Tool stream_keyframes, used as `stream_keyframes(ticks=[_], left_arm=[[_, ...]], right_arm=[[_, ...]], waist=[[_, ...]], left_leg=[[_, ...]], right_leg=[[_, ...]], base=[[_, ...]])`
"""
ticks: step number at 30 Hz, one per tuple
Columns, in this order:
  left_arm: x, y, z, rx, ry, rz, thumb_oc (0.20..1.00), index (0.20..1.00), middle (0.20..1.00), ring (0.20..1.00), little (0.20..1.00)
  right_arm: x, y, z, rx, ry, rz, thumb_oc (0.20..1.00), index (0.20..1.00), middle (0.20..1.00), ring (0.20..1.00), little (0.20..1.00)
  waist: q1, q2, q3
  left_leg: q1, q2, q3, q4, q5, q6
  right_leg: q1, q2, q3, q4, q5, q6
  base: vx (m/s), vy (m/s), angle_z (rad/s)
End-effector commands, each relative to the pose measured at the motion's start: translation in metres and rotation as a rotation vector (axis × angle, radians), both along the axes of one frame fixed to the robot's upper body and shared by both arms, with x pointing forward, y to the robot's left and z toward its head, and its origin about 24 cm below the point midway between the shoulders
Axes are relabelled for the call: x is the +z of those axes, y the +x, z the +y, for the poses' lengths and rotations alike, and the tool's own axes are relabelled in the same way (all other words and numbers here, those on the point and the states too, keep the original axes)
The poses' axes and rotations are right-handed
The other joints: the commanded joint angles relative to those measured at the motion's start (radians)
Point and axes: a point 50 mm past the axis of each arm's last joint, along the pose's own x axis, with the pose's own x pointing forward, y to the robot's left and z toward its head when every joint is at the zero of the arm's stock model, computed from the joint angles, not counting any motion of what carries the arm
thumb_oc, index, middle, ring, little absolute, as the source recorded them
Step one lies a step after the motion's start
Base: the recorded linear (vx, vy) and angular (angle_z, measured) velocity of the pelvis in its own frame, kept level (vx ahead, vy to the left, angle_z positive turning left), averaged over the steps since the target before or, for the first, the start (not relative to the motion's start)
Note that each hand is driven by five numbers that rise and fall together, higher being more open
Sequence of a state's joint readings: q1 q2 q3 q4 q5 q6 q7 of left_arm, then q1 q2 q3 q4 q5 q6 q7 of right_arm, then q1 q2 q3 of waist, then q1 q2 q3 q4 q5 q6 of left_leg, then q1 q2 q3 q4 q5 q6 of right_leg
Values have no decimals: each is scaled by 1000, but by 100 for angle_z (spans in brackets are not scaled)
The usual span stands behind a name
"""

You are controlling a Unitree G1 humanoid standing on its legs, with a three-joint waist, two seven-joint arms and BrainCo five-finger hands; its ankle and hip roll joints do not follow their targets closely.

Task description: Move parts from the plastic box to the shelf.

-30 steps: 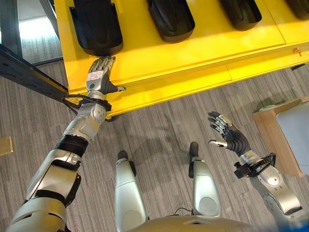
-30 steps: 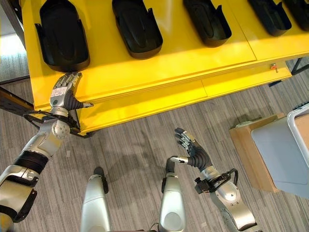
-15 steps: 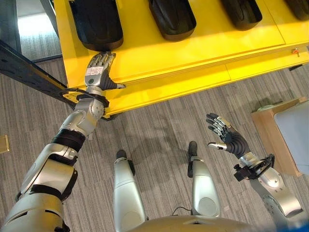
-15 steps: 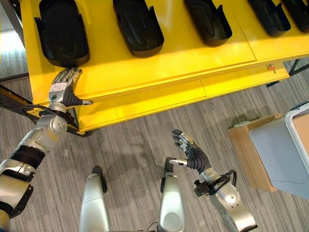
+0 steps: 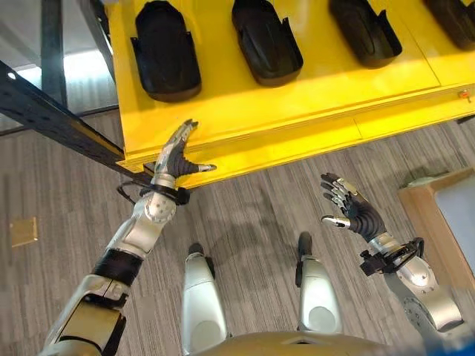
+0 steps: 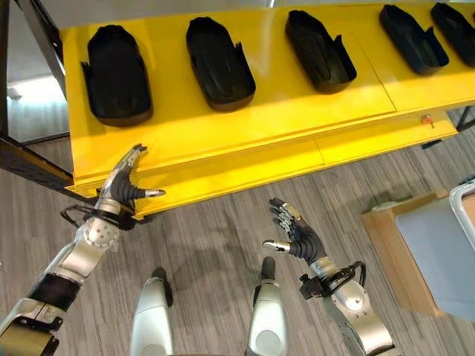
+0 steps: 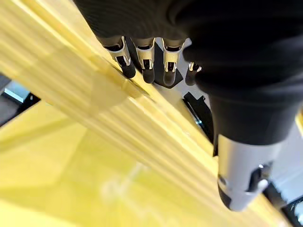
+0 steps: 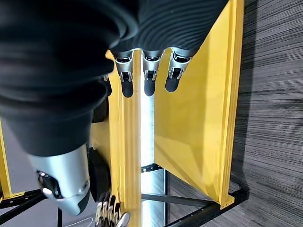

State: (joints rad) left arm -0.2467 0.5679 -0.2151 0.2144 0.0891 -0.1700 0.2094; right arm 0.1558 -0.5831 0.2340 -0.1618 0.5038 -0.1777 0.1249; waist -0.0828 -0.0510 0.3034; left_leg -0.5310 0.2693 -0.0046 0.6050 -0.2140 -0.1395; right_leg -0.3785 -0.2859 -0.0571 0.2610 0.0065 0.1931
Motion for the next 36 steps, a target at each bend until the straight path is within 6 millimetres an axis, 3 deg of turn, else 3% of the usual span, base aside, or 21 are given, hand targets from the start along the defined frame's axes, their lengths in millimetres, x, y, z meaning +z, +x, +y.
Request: stream_keyframes(ticks=[1,5,9,11,16,18,36], left_arm=[[-44,-21,-19,-162,-339,234,1000,1000,1000,1000,1000],[-70,-54,-26,-228,-817,398,1000,1000,1000,1000,1000],[-84,-79,-28,-171,-1139,440,1000,1000,1000,1000,1000],[-82,-94,-19,-190,-1069,442,1000,1000,1000,1000,1000],[-85,-104,-8,-134,-1041,424,1000,1000,1000,1000,1000],[-88,-108,-3,-75,-1051,395,1000,1000,1000,1000,1000],[-96,-102,-11,-51,-1041,403,1000,1000,1000,1000,1000]], right_arm=[[24,7,-6,-49,19,-142,1000,1000,1000,1000,1000],[23,8,-7,-79,22,-152,1000,1000,1000,1000,1000],[7,7,-7,-127,20,-97,1000,1000,1000,1000,1000],[-3,1,-14,-148,33,-40,1000,1000,1000,1000,1000],[-19,-8,-19,-179,66,39,1000,1000,1000,1000,1000],[-32,-15,-20,-222,132,109,1000,1000,1000,1000,1000],[-44,-6,13,-118,254,200,1000,1000,1000,1000,1000]], waist=[[0,6,-10],[12,19,-36],[30,32,-78],[43,37,-126],[51,39,-194],[52,34,-252],[41,16,-320]], left_leg=[[63,24,0,-195,194,-20],[137,30,0,-273,228,-13],[230,30,6,-392,275,-11],[298,31,17,-490,309,-15],[379,24,41,-603,344,-27],[431,29,68,-678,368,-41],[504,47,137,-692,347,-45]], right_leg=[[37,-44,53,124,-51,10],[106,-44,27,59,-33,18],[191,-40,-14,-30,-5,27],[256,-38,-44,-106,19,33],[338,-40,-81,-197,60,43],[386,-38,-103,-268,90,54],[412,-29,-69,-329,115,61]], base=[[72,-32,5],[87,-49,1],[90,-44,10],[111,-34,20],[85,-4,18],[78,14,4],[-2,8,-9]])
